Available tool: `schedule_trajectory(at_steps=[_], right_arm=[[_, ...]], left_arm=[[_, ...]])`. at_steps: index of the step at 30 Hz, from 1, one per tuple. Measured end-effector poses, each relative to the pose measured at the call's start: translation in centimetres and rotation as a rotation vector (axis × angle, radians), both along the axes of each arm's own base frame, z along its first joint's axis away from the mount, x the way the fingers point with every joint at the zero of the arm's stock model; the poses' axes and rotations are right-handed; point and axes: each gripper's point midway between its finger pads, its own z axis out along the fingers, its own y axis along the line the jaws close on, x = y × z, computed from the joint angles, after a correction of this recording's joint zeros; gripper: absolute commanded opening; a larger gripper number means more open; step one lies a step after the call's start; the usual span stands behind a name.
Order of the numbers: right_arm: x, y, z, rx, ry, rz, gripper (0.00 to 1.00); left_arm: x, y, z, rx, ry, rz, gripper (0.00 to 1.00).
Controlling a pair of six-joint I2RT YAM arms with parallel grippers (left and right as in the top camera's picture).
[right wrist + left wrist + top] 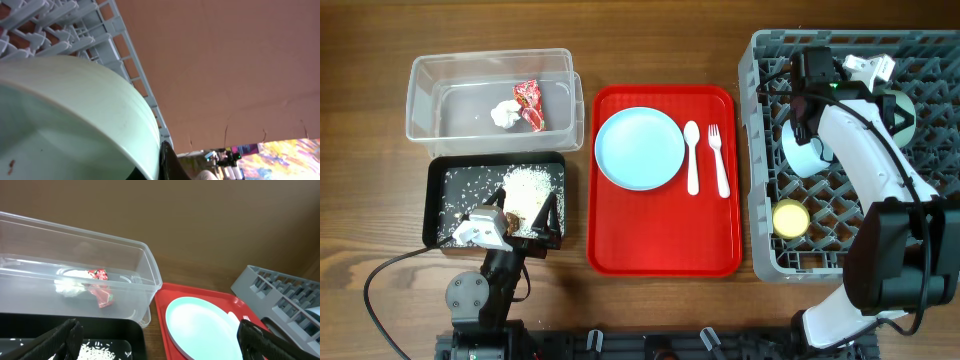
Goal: Sort waste into correct bins and load items into the dishwasher rack
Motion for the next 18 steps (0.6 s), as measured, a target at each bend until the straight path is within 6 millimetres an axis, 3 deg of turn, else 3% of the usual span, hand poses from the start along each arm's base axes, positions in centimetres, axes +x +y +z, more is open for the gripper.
schedule_trajectory(at_steps=[7, 13, 18], right_arm=[[0.1, -0.4, 0.0, -0.003, 0.025, 0.001, 0.04], [-0.1, -0.3, -1.9, -0.012, 0.075, 0.018, 0.04], [0.4, 1.1, -2.1, -0.019, 0.107, 0.064, 0.04]], left_arm=[[0.0, 0.0, 0.0, 0.0, 0.0, 0.0, 1.0], [0.0, 0.0, 0.0, 0.0, 0.0, 0.0, 1.0], [0.0, 0.0, 0.0, 0.0, 0.001, 0.0, 1.0]])
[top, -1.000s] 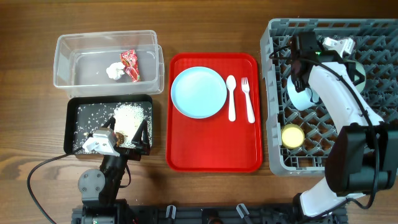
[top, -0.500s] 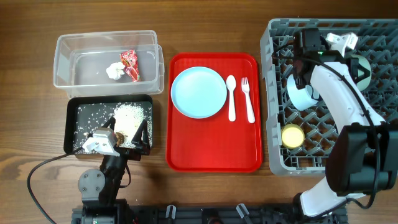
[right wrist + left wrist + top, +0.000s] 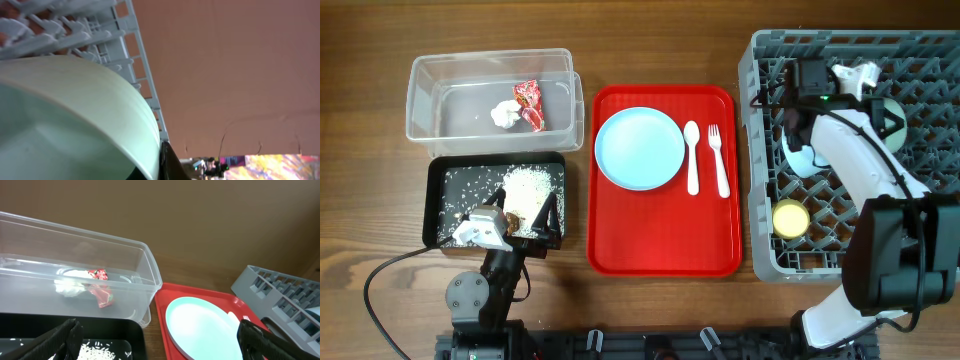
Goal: Sort waste into correct bins and load items into the dishwasher rack
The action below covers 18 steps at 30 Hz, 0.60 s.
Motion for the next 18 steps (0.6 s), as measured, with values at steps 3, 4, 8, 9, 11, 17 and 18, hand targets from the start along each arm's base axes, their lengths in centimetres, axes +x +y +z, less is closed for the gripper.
schedule_trajectory(at_steps=[3, 4, 8, 9, 11, 17, 18], right_arm=[[0.3, 0.8, 0.1, -0.006, 0.008, 0.023, 0.04], [0.3, 1.0, 0.1, -0.007, 0.01, 0.027, 0.04], [0.3, 1.0, 0.0, -0.009, 0.015, 0.028, 0.61], [0.2, 1.1, -0.2, -0.004, 0.028, 0.035, 0.63], [0.3, 1.5, -0.5, 0.005, 0.038, 0.049, 0.6], [0.7, 3.1, -0.9, 0.015, 0.049, 0.093, 0.67], [0.8, 3.3, -0.9, 0.016, 0.049, 0.1, 0.7]], left_arm=[[0.0, 0.0, 0.0, 0.0, -0.001, 0.0, 1.0], [0.0, 0.0, 0.0, 0.0, -0.001, 0.0, 1.0], [0.0, 0.0, 0.0, 0.0, -0.001, 0.0, 1.0], [0.0, 0.0, 0.0, 0.0, -0.001, 0.0, 1.0], [0.0, 0.0, 0.0, 0.0, -0.001, 0.0, 1.0], [0.0, 0.0, 0.0, 0.0, -0.001, 0.0, 1.0], [0.0, 0.0, 0.0, 0.0, -0.001, 0.0, 1.0]])
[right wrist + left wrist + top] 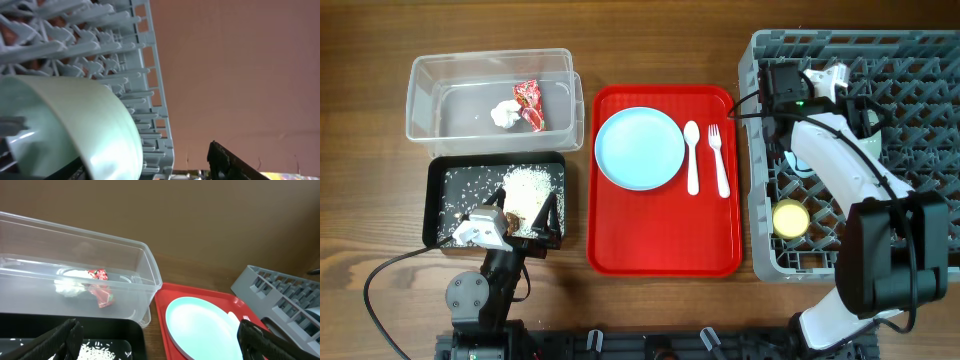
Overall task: Sort waste into correct bins and load items into the dishwasher rack
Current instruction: 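Move the right gripper to the light-blue plate and grasp its edge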
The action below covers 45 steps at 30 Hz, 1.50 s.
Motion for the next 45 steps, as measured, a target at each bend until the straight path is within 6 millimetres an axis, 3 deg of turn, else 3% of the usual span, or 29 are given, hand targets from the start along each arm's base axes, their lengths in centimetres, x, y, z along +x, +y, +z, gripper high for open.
schedule_trajectory(at_steps=[6, 9, 14, 16, 17, 19, 22, 26, 29, 32, 35, 39, 43, 45], right_arm=[[0.5, 1.7, -0.3, 0.052, -0.012, 0.053, 0.74], [0.4, 2.2, 0.7, 0.119, -0.062, 0.075, 0.74], [0.1, 3.2, 6.0, 0.286, -0.258, 0.147, 0.79], [-0.3, 4.6, 8.3, 0.384, -0.33, 0.215, 1.0], [-0.7, 6.6, 10.2, 0.492, -0.385, 0.305, 1.0], [-1.3, 9.5, 11.6, 0.622, -0.416, 0.422, 1.0], [-2.3, 15.3, 12.1, 0.885, -0.383, 0.638, 1.0], [-4.9, 24.6, 13.1, 1.301, -0.262, 0.972, 1.0], [-6.6, 28.7, 13.6, 1.52, -0.175, 1.09, 1.0], [-7.5, 30.4, 12.6, 1.659, -0.097, 1.052, 1.0], [-7.9, 32.2, 9.4, 1.758, 0.03, 0.923, 1.0], [-6.9, 34.6, 5.5, 1.842, 0.127, 0.774, 0.94], [-5.8, 35.4, 2.8, 1.893, 0.147, 0.621, 0.9], [-5.8, 35.3, -0.4, 1.897, 0.156, 0.366, 0.84]], left_arm=[[0.0, 0.0, 0.0, 0.0, 0.0, 0.0, 1.0], [0.0, 0.0, 0.0, 0.0, 0.0, 0.0, 1.0], [0.0, 0.0, 0.0, 0.0, 0.0, 0.0, 1.0], [0.0, 0.0, 0.0, 0.0, 0.0, 0.0, 1.0], [0.0, 0.0, 0.0, 0.0, 0.0, 0.0, 1.0], [0.0, 0.0, 0.0, 0.0, 0.0, 0.0, 1.0], [0.0, 0.0, 0.0, 0.0, 0.0, 0.0, 1.0], [0.0, 0.0, 0.0, 0.0, 0.0, 0.0, 1.0], [0.0, 0.0, 0.0, 0.0, 0.0, 0.0, 1.0], [0.0, 0.0, 0.0, 0.0, 0.0, 0.0, 1.0], [0.0, 0.0, 0.0, 0.0, 0.0, 0.0, 1.0], [0.0, 0.0, 0.0, 0.0, 0.0, 0.0, 1.0], [0.0, 0.0, 0.0, 0.0, 0.0, 0.0, 1.0], [0.0, 0.0, 0.0, 0.0, 0.0, 0.0, 1.0]])
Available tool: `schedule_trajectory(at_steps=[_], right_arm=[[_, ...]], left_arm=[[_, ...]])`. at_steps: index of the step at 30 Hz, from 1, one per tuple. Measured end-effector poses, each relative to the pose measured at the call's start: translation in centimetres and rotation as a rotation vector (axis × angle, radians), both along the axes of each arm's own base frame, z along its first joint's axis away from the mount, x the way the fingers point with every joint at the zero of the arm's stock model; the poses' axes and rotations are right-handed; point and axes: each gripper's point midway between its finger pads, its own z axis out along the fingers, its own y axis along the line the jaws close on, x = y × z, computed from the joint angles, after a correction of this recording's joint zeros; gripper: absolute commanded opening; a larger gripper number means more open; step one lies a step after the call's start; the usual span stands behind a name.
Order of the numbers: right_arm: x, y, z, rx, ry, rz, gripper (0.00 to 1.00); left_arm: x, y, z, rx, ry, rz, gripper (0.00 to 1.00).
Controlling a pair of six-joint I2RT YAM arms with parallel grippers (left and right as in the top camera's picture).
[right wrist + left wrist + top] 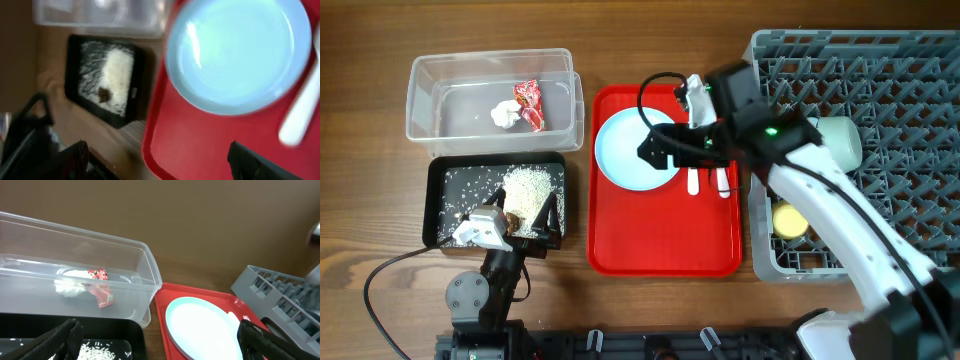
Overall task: Sort waste into correct bins and load items into the dishwasher rack
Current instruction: 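Move the right gripper to the light-blue plate and grasp its edge, then lift the light-blue plate and carry it to the rack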
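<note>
A pale blue plate (625, 160) lies on the red tray (660, 250) with a white spoon (692, 182) and a white fork (722, 184) to its right. My right gripper (660, 149) hangs open and empty over the plate's right side. In the right wrist view the plate (235, 50) and spoon (299, 120) lie below it. A pale green cup (837, 141) lies on its side in the grey dishwasher rack (920, 50), near a small yellow bowl (790, 218). My left gripper (525, 226) rests open at the black tray's near edge.
A clear plastic bin (420, 100) at the back left holds a red wrapper (529, 103) and a white crumpled scrap (503, 114). The black tray (445, 175) in front of it holds rice. The left wrist view shows the bin (150, 275), plate (205, 325) and rack (280, 300).
My right gripper has moved from inside the rack beside the cup to above the plate on the red tray. The cup stays in the rack. The left arm has not moved.
My right gripper was shut on the pale green cup over the rack, and still held it lower among the pegs. Then it stood open with the cup left in the rack. Now it is open over the plate on the tray.
</note>
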Motion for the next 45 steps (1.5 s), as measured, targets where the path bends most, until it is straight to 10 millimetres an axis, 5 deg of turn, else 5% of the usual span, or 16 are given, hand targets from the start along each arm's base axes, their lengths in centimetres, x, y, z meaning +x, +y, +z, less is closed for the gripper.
schedule_trajectory(at_steps=[6, 14, 23, 27, 29, 40, 45], right_arm=[[-0.4, 0.2, -7.5, -0.151, 0.27, -0.221, 0.64], [0.0, 0.9, -13.9, -0.221, 0.435, -0.406, 0.63], [0.3, -0.3, -16.0, -0.286, 0.473, -0.55, 0.49], [0.2, -0.8, -16.7, -0.316, 0.486, -0.58, 0.25], [0.0, -1.1, -16.9, -0.333, 0.492, -0.59, 0.05], [-0.1, -3.1, -16.3, -0.432, 0.439, -0.579, 0.04], [1.3, -4.6, -12.2, -0.45, 0.258, -0.555, 0.04]], left_arm=[[0.0, 0.0, 0.0, 0.0, 0.0, 0.0, 1.0], [0.0, 0.0, 0.0, 0.0, 0.0, 0.0, 1.0], [0.0, 0.0, 0.0, 0.0, 0.0, 0.0, 1.0], [0.0, 0.0, 0.0, 0.0, 0.0, 0.0, 1.0], [0.0, 0.0, 0.0, 0.0, 0.0, 0.0, 1.0], [0.0, 0.0, 0.0, 0.0, 0.0, 0.0, 1.0], [0.0, 0.0, 0.0, 0.0, 0.0, 0.0, 1.0]])
